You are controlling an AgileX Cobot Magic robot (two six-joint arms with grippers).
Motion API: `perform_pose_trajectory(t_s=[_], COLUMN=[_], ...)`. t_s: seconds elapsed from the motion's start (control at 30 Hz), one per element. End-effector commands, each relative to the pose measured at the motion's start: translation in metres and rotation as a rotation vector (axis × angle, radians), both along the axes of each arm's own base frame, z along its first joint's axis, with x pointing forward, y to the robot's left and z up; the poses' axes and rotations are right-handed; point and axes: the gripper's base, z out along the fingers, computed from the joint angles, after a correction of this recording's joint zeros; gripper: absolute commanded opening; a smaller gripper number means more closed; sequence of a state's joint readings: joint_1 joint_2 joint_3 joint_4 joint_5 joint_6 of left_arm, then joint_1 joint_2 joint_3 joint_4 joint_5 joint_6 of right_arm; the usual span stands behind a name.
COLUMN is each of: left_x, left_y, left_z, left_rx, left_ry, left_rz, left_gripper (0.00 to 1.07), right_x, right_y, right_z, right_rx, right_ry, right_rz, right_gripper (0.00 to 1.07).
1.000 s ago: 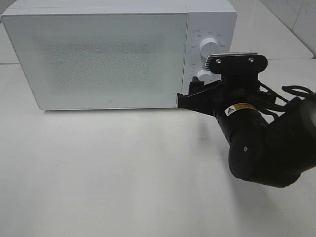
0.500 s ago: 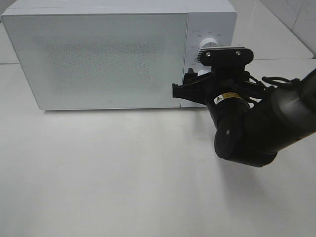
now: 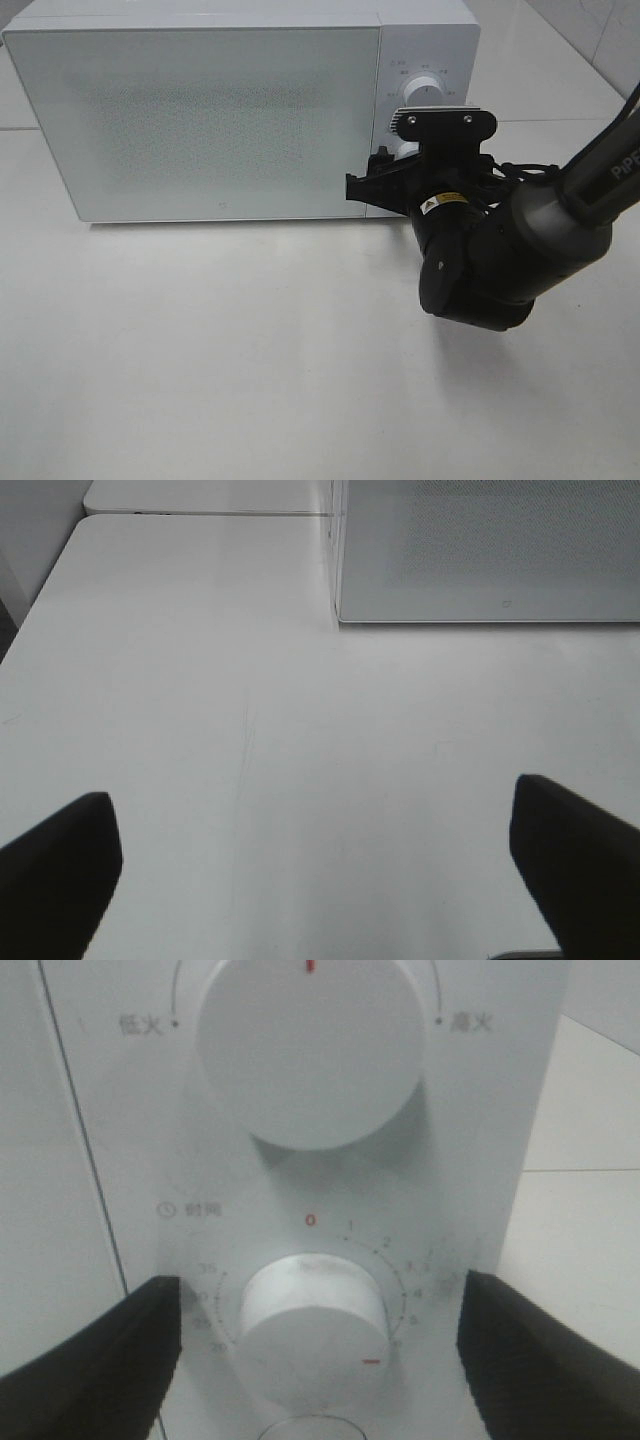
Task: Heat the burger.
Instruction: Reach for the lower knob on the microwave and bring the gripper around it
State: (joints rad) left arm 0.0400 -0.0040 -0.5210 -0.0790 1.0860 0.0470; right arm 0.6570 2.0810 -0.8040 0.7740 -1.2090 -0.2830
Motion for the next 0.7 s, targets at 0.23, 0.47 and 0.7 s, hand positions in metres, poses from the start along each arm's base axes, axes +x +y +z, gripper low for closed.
perform_pose_trajectory(t_s=[0.23,0.47,0.7], left_x=[-0.0019,-0.0019,-0.0019], left_y=[0.0001,0.0001,0.0001], left_z=[0.0001,0.0001,0.0001], left_rx=[0.001,0.001,0.001], left_ry=[-0.029,-0.029,-0.029], left_rz=[0.005,0.005,0.005], left_gripper=[0.98,0.98,0.98], right_x=[0.0043,0.0043,0.0043], right_y=[0.0003,0.0003,0.0003], right_z=[0.0082,0.0082,0.0082], right_rx=[0.015,0.015,0.015], right_ry=[-0.065,-0.065,-0.065], right_rz=[-0.012,-0.012,-0.012], right_gripper=[0.64,0.23,0.06])
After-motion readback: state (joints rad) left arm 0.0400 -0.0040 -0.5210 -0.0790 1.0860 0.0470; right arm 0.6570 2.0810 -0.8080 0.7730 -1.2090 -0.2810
